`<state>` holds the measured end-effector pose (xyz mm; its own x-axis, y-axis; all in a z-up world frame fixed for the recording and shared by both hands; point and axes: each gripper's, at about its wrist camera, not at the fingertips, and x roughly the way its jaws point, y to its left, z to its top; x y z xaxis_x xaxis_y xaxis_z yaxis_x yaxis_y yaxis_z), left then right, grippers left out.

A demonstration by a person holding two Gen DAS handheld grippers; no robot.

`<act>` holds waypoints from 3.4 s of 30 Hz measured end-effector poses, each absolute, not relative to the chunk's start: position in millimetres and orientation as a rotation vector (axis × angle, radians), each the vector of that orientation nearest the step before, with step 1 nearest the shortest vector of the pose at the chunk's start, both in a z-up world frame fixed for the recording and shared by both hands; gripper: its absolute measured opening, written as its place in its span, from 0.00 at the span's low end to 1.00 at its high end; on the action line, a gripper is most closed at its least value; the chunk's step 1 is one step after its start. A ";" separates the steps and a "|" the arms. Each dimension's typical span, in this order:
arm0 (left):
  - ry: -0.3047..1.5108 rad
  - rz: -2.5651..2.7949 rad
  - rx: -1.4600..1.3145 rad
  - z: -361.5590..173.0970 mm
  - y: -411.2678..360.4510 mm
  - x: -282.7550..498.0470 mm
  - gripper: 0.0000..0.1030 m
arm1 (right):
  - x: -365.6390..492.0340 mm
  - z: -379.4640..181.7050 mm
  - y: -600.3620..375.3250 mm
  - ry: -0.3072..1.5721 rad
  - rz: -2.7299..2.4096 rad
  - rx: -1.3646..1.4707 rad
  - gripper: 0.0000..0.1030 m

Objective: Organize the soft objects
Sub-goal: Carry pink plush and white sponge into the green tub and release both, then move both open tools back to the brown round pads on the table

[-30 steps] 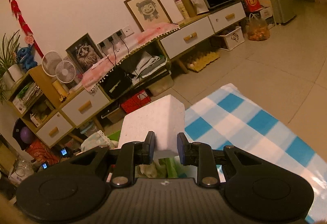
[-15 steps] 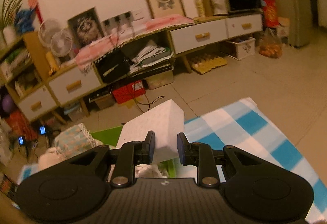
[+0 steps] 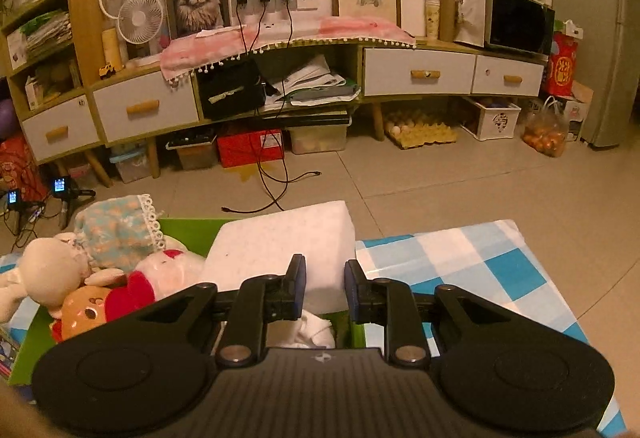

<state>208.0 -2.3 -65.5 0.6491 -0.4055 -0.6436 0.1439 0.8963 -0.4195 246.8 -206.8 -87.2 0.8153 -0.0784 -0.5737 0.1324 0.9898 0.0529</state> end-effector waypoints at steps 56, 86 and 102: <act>0.850 -0.323 -0.023 -90.1 29.3 37.5 0.95 | -7.5 -128.8 -233.7 0.756 0.150 0.082 0.68; 0.744 -0.559 0.162 -128.3 -28.1 26.6 0.95 | -17.7 -160.8 -207.1 0.649 0.284 -0.089 0.31; 0.704 -0.714 0.256 -130.5 -93.2 21.6 0.75 | -18.4 -156.1 -247.9 0.691 0.127 -0.015 0.32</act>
